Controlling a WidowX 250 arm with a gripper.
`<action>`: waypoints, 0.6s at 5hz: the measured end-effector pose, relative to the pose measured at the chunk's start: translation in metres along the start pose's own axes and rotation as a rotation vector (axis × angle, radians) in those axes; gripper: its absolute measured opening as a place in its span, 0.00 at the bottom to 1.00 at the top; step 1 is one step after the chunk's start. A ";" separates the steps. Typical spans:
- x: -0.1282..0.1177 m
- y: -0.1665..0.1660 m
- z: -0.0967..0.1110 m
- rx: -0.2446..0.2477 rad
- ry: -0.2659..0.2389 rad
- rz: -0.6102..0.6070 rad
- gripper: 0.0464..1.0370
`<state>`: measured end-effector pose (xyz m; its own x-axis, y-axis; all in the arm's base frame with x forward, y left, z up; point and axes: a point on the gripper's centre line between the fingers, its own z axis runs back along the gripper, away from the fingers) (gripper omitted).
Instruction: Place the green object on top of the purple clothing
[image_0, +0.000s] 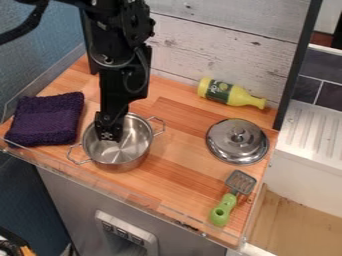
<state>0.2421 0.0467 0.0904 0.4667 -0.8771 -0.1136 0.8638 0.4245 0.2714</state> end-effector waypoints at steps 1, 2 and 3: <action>0.001 -0.004 -0.004 -0.019 0.005 0.009 0.96; 0.018 -0.012 -0.001 -0.025 -0.010 0.054 0.96; 0.035 -0.023 -0.004 -0.056 -0.002 0.175 0.96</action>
<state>0.2393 0.0069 0.0763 0.6106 -0.7890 -0.0672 0.7785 0.5826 0.2336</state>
